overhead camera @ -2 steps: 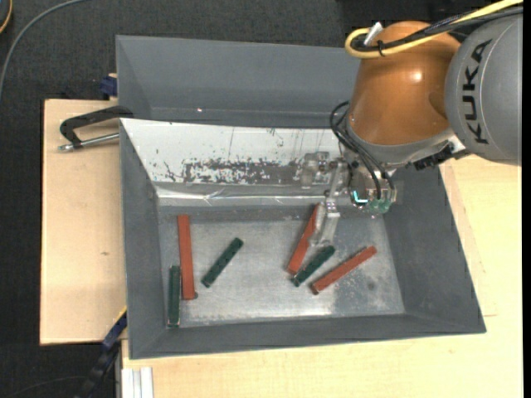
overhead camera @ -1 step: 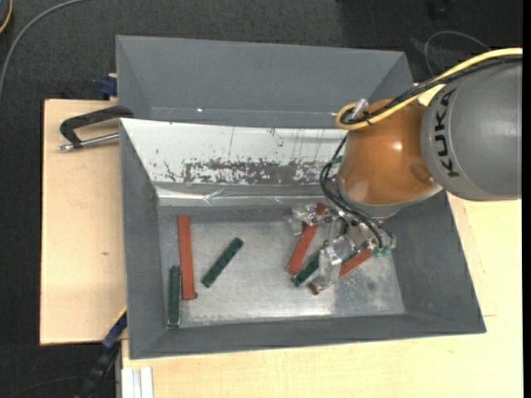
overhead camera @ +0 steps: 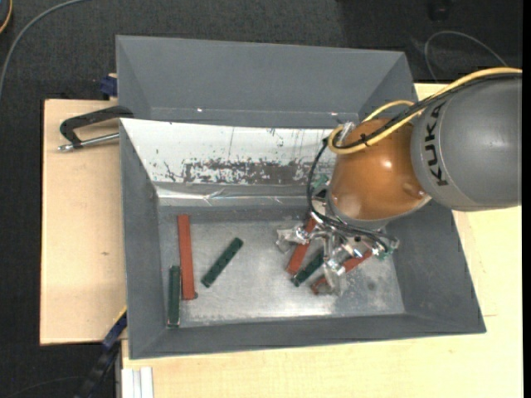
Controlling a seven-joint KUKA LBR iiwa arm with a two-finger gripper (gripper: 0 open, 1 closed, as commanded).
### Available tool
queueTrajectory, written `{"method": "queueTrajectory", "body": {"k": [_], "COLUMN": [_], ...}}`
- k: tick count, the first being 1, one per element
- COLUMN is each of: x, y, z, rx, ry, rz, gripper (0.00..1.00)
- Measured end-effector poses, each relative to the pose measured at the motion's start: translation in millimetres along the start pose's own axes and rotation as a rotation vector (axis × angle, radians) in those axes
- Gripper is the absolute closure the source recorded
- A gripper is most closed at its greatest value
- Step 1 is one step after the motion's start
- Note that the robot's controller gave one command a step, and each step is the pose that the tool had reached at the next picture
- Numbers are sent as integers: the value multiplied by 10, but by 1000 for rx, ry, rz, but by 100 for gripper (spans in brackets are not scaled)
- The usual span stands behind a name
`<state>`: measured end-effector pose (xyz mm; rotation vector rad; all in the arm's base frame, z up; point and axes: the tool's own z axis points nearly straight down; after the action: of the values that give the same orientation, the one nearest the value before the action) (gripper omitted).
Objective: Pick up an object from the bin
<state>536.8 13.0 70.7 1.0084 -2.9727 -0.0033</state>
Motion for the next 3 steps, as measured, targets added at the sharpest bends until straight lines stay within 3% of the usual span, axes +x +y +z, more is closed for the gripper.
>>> {"method": "queueTrajectory", "body": {"k": [1,2,3], "x": [-22,120,129], "y": [-14,-138,-124], "z": [-39,-1791,-1743], "rx": [5,12,4], "ry": [-8,-15,-7], "rz": [1,-7,-8], "gripper": [100,100,0]}}
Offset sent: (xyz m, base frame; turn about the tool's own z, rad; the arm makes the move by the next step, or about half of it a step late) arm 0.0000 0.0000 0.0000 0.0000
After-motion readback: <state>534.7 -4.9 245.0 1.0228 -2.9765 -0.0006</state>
